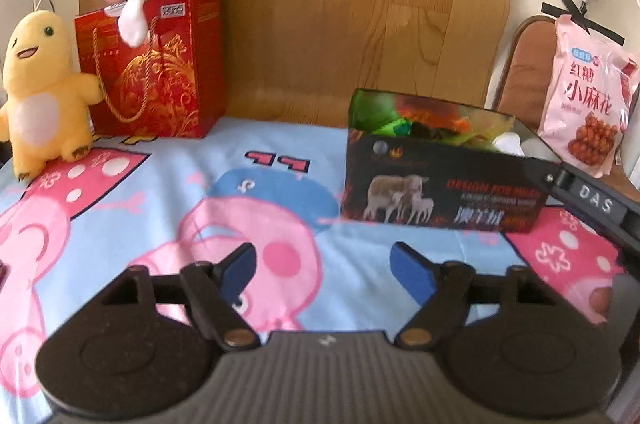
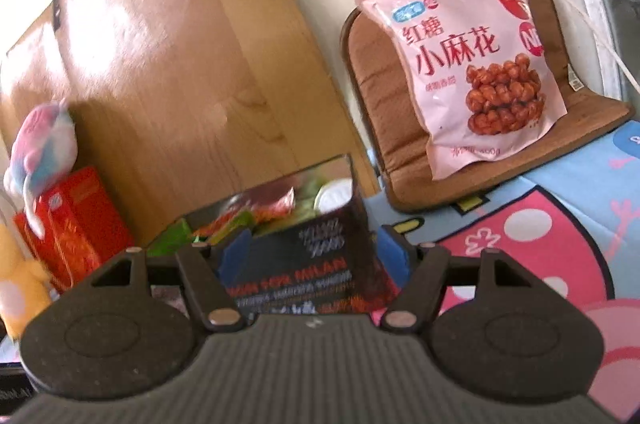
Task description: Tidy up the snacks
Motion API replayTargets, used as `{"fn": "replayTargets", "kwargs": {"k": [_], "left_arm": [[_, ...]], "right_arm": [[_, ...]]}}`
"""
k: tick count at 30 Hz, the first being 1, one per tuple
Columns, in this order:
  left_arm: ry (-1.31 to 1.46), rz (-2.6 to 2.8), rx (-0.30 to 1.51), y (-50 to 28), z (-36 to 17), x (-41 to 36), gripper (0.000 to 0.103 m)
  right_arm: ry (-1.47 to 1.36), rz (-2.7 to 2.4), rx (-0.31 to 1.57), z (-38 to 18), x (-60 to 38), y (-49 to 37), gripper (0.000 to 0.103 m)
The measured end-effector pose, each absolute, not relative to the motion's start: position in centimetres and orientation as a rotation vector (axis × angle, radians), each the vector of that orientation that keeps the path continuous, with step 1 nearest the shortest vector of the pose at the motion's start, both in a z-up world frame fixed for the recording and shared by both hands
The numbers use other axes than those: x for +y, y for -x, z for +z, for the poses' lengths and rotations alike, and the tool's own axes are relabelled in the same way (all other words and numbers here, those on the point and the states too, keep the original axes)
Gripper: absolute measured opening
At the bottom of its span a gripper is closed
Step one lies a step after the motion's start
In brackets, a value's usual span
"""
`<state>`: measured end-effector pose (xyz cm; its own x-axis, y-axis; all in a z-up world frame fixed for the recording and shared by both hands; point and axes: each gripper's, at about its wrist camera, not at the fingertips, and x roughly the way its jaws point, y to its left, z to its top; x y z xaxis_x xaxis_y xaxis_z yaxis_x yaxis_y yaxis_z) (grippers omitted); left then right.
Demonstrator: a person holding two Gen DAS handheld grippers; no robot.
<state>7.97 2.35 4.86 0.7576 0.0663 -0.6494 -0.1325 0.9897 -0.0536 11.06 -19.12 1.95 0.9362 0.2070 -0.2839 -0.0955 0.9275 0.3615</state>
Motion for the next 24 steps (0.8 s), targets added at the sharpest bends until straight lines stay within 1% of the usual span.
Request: {"fn": "replayTargets", "kwargs": {"k": [1,8,11,12,13,14,20,24], "left_arm": [[0.097,0.109,0.701,-7.8,4.9,2.5,0.084],[0.053,0.05,0.692,-6.9,3.6,2.5,0.084],[0.041,0.03,0.699,-6.6,2.9,2.4,0.085],[0.04,0.029,0.693,-6.5,2.7,2.4,0.089],[0.036,0.033,0.683,-6.3,2.6,2.4,0.097],[0.031,0.039,0.671,-6.1,2.4,2.4,0.099],[0.015,0.058,0.673,-5.9,1.1,2.6,0.102],[0.021,0.066,0.651,-5.6,1.3,2.8,0.103]], "right_arm": [[-0.344,0.163,0.332,2.0,-19.0,-10.5,0.072],[-0.343,0.209,0.451,0.8,-19.0,-6.9,0.074],[-0.356,0.198,0.438,0.7,-19.1,-5.6,0.08],[-0.348,0.188,0.436,0.7,-19.0,-5.4,0.081],[-0.341,0.18,0.435,0.7,-18.9,-5.3,0.081],[-0.334,0.174,0.433,0.7,-18.8,-5.3,0.081],[-0.295,0.16,0.441,0.6,-18.1,-5.6,0.084],[-0.259,0.159,0.439,0.7,-17.6,-5.4,0.085]]}}
